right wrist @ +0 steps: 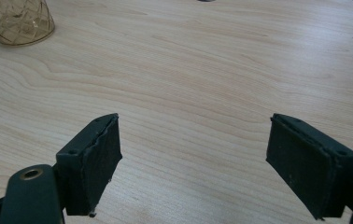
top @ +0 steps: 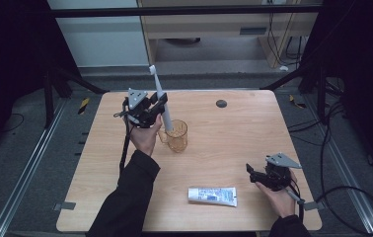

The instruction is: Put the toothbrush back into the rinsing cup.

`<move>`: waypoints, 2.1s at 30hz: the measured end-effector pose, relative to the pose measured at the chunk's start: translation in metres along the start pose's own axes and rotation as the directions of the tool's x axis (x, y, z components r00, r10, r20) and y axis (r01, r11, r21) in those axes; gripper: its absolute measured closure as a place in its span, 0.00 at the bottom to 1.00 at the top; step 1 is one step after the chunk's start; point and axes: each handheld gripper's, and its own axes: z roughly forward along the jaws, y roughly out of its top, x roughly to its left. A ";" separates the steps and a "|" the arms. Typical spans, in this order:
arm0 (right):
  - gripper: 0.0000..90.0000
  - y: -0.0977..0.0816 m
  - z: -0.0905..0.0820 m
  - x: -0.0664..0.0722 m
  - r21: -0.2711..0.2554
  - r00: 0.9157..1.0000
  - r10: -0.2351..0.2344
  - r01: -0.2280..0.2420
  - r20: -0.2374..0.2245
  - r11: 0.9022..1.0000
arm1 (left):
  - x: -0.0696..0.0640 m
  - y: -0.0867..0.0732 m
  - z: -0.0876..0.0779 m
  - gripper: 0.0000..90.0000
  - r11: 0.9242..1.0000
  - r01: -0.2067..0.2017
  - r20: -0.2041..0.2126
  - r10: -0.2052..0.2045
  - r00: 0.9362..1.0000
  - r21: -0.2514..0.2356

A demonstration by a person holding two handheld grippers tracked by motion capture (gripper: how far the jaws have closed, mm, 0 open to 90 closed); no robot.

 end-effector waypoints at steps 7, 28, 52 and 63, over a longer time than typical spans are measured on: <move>0.20 0.000 0.000 0.001 -0.003 1.000 -0.001 0.001 -0.001 1.000 | -0.002 -0.008 0.008 0.75 1.000 -0.010 0.000 0.010 1.000 0.010; 0.20 0.000 0.001 0.002 0.003 1.000 -0.010 0.010 -0.002 1.000 | 0.001 -0.043 0.022 0.75 0.996 -0.050 0.002 0.050 0.999 0.074; 0.20 -0.001 0.001 0.002 0.006 1.000 -0.029 0.029 0.003 1.000 | -0.003 -0.079 0.016 0.75 0.992 -0.081 0.029 0.079 0.996 0.101; 0.20 -0.001 0.002 0.003 0.007 1.000 -0.027 0.027 0.004 1.000 | 0.000 -0.090 0.014 0.75 0.989 -0.082 0.034 0.079 0.996 0.122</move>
